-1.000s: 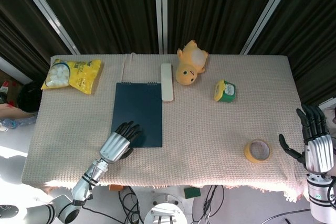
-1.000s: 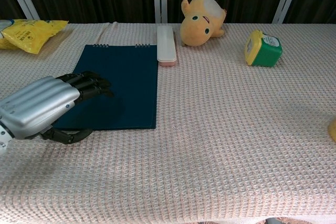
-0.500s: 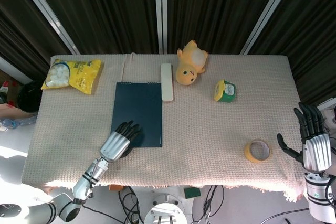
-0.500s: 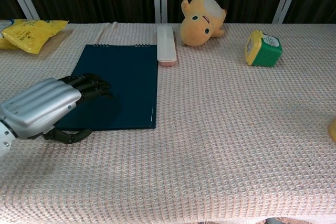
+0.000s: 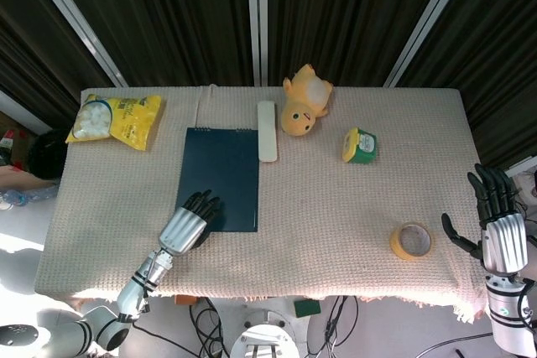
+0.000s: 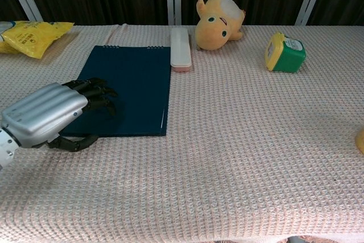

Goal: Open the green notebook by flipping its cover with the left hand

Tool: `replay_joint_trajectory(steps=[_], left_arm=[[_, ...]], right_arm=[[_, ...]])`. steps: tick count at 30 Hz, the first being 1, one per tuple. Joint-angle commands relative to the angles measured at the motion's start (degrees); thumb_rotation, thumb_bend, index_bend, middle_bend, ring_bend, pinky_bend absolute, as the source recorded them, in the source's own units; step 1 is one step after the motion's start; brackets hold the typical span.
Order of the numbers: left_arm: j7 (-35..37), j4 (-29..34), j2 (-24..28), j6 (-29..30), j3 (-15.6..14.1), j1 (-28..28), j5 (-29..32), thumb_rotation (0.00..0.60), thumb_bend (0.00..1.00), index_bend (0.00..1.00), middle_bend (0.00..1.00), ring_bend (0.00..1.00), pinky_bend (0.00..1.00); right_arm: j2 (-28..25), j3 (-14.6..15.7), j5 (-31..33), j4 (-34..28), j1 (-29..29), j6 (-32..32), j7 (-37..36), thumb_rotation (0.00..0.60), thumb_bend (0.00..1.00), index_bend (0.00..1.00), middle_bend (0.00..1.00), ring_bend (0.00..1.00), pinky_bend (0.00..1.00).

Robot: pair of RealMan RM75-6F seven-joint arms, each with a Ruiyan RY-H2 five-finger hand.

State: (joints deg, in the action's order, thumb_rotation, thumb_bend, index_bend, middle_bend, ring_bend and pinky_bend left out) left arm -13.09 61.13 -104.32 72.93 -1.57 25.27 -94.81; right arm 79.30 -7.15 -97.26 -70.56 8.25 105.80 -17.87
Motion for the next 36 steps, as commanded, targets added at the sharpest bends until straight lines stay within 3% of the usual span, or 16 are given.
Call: replay_joint_trajectory(steps=[1,22,30,36], left_arm=[[0.22,-0.71,-0.39,-0.10,0.14,0.14,0.25,0.600,0.35,0.37,0.18,0.05,0.17],[4.41,-2.65,-1.78,1.34,1.83,0.71,1.63,0.600,0.44,0.60,0.27,0.09,0.19],[7.64,-5.70,-3.22,6.90,2.56,1.01,-0.69,0.600,0.46,0.71,0.38,0.14,0.23],[10.78,-3.82,-1.94,10.79,0.80,-0.18,-2.90,0.600,0.48,0.76,0.42,0.17,0.25]], right_arm=[[0.00,-0.03,0.02,0.04,0.02,0.00,-0.06,0.600,0.34,0.00,0.00,0.00,0.00],[0.22,0.05,0.39,0.64,0.08,-0.50,-0.44,0.600,0.34,0.00,0.00,0.00,0.00],[0.15,-0.17,0.49,0.68,0.18,-0.40,-0.62,0.600,0.34,0.00,0.00,0.00,0.00],[0.14,-0.26,0.44,0.73,0.37,-0.48,-0.83,0.600,0.34,0.00,0.00,0.00,0.00]])
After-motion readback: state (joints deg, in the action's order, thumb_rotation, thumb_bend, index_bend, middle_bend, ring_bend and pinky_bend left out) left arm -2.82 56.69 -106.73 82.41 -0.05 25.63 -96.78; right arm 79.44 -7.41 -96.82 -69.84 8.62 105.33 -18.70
